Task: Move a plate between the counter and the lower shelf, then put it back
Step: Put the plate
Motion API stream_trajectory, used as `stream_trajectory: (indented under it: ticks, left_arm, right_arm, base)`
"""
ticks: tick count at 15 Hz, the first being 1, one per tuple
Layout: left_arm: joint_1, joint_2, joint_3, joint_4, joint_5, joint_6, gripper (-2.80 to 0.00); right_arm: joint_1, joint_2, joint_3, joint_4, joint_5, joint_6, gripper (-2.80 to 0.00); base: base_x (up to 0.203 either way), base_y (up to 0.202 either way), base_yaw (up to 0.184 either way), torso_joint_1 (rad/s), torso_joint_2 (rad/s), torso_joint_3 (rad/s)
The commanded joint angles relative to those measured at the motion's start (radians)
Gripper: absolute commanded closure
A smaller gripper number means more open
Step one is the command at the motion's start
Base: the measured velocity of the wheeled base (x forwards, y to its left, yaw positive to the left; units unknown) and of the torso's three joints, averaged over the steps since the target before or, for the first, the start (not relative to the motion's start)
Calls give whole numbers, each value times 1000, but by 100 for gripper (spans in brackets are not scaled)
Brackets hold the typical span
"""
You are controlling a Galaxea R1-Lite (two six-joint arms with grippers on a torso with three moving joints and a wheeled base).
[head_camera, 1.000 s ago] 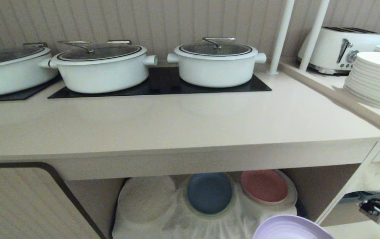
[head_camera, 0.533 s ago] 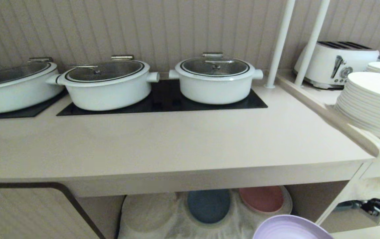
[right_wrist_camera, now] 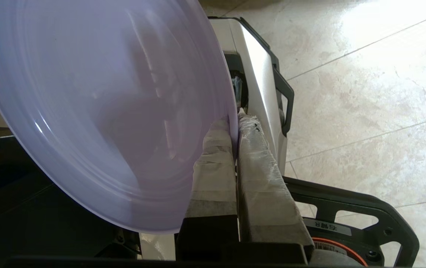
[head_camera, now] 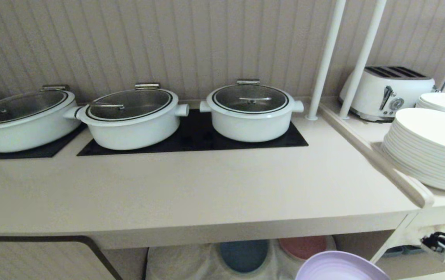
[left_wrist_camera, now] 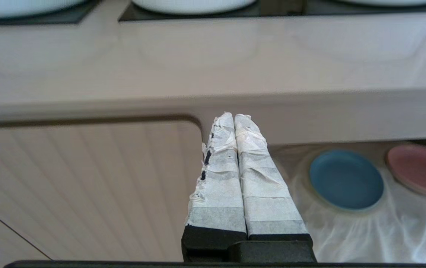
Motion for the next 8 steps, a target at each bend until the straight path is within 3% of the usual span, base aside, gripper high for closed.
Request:
stream_trajectory:
  ticks: [1, 8]
  left_arm:
    - [0, 1, 0, 0, 0, 0, 0]
    - [0, 0, 0, 0, 0, 0, 0]
  right_arm:
    - [0, 2, 0, 1, 1, 2, 0]
    - [0, 3, 2, 0, 3, 1, 0]
  base:
    - [0, 0, 0, 229, -425, -209]
    - [0, 0, 0, 182, -355, -175]
